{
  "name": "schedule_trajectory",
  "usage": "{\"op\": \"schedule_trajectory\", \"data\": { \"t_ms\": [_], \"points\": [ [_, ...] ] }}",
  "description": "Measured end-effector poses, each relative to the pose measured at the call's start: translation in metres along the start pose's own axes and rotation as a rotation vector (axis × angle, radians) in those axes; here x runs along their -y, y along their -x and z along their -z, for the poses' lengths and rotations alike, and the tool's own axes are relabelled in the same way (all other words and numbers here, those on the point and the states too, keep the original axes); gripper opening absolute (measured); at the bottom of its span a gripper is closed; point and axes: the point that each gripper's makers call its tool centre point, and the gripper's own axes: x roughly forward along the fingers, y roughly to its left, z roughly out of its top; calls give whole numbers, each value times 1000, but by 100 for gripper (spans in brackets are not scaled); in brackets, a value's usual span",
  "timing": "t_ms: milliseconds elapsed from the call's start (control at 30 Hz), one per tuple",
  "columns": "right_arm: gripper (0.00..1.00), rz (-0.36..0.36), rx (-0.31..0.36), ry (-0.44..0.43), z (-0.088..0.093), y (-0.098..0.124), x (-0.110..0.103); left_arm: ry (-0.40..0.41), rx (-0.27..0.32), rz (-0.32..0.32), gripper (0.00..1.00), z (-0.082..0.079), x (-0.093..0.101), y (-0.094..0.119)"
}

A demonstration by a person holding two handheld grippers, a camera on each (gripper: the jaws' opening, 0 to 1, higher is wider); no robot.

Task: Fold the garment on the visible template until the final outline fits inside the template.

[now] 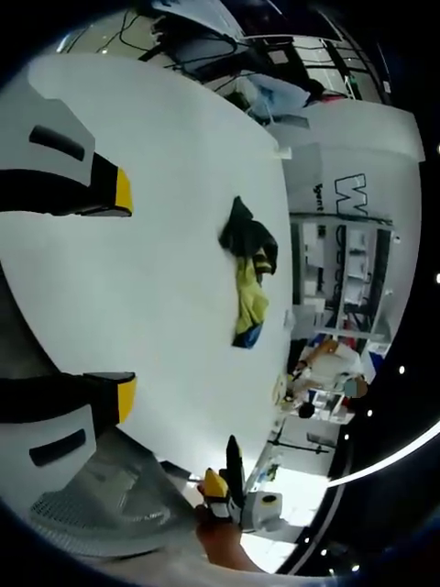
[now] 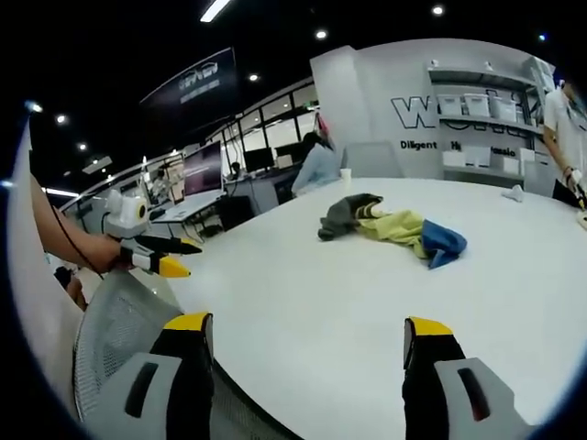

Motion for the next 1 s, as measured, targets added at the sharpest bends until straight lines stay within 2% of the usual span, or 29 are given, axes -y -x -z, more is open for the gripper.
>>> {"op": "schedule_trajectory", "data": {
  "t_ms": [400, 1000],
  "points": [
    [83, -3, 1, 5, 1, 0, -2, -5, -3, -2, 67, 1, 0, 1],
    [76, -28, 13, -12, -4, 0, 0, -5, -8, 13, 67, 0, 2, -1]
  ]
}}
